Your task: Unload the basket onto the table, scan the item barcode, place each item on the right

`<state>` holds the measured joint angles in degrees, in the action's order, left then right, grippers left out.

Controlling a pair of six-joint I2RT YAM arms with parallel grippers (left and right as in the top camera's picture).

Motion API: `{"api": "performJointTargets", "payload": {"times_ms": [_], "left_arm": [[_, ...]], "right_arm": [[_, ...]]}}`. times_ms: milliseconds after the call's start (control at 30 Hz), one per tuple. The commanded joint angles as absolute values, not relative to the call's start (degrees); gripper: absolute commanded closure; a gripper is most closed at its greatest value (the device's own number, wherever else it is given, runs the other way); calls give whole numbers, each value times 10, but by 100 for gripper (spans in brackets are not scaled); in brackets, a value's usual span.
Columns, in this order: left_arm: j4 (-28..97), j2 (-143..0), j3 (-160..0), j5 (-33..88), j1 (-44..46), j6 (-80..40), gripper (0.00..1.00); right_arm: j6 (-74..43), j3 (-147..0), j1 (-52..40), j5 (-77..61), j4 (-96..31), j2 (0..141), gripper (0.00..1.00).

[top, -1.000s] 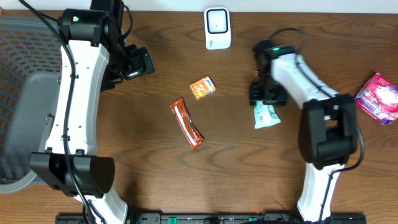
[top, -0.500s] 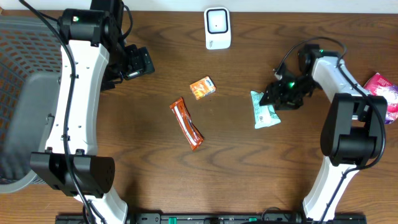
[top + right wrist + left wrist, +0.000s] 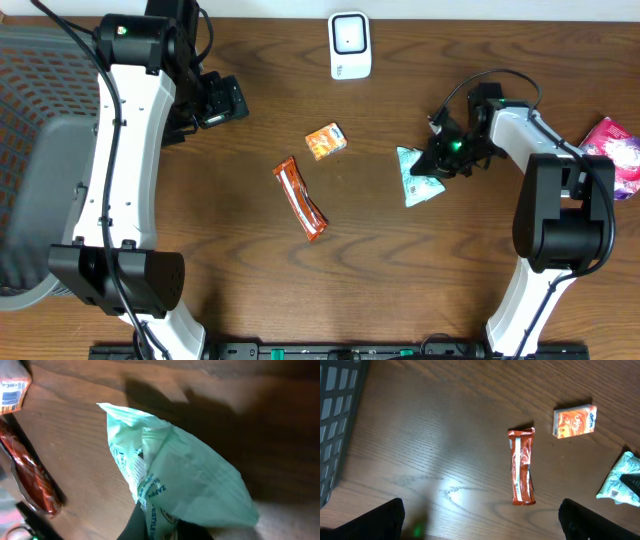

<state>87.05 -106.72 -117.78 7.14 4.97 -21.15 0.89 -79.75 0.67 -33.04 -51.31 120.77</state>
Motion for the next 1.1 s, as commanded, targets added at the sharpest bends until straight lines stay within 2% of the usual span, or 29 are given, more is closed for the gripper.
{"api": "performJointTargets", "payload": {"times_ms": [0,133,233,300,467,600,767,800,833,933,1067], "left_arm": [[874,-1072,-1179,68,48,-213,2],[874,-1072,-1179,68,48,-213,2],[874,-1072,-1179,68,48,-213,2],[874,-1072,-1179,68,48,-213,2],[874,-1072,-1179,68,48,-213,2],[874,-1072,-1179,68,48,-213,2],[874,-1072,-1179,68,48,-213,2],[874,-1072,-1179,68,48,-213,2],[874,-1072,-1179,68,48,-213,2],[874,-1072,-1179,68,48,-213,2],[874,-1072,-1179,68,48,-213,2]], "right_arm": [[-36,-824,-1,-231,-547,1202,99],[-112,-890,-27,-82,-606,1181,99],[-189,-925,-63,88,-642,1168,99],[-248,-928,-100,231,-655,1166,99],[-357,-885,-202,467,-646,1185,99],[-368,-834,-253,500,-594,1203,99],[-368,-822,-302,446,-566,1229,99],[-368,-822,-311,438,-563,1230,94],[-368,-822,-322,430,-559,1230,84],[-368,-830,-347,416,-557,1229,45],[-368,-856,-364,393,-565,1228,29]]}}
